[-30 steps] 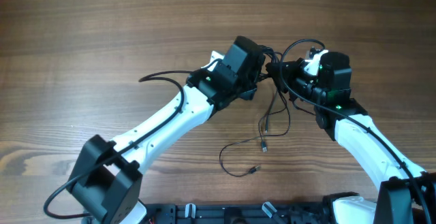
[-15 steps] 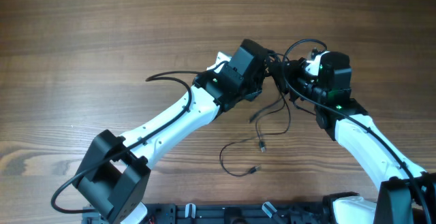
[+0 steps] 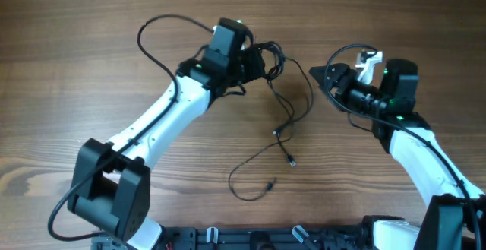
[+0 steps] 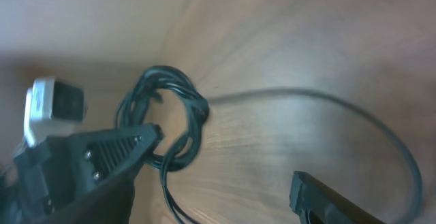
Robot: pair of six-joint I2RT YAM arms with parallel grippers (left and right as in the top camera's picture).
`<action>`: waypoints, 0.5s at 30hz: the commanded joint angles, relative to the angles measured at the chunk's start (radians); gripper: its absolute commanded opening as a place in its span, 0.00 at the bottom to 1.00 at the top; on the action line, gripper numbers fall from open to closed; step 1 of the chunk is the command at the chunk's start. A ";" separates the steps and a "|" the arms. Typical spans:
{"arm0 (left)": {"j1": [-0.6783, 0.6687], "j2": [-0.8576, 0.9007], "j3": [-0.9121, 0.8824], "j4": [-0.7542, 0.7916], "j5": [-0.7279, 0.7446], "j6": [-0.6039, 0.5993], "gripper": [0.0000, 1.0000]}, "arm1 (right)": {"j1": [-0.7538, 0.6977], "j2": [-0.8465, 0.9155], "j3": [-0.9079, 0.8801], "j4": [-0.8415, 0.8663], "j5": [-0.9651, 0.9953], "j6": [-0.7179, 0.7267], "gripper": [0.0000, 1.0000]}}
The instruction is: Untangle cables
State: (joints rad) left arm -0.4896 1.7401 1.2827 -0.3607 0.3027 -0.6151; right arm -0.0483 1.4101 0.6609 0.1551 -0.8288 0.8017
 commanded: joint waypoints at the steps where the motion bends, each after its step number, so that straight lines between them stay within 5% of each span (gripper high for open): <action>1: 0.022 -0.046 0.006 0.012 0.314 0.378 0.04 | 0.000 0.008 0.000 0.045 -0.191 -0.212 0.74; 6: 0.023 -0.049 0.006 0.005 0.378 0.455 0.04 | 0.002 0.008 0.000 0.010 -0.148 -0.385 0.79; 15: 0.063 -0.087 0.006 0.005 0.378 0.451 0.04 | 0.006 0.008 0.000 -0.028 -0.013 -0.416 0.81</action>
State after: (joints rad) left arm -0.4500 1.7058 1.2827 -0.3592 0.6453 -0.1997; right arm -0.0494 1.4101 0.6609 0.1268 -0.8803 0.4500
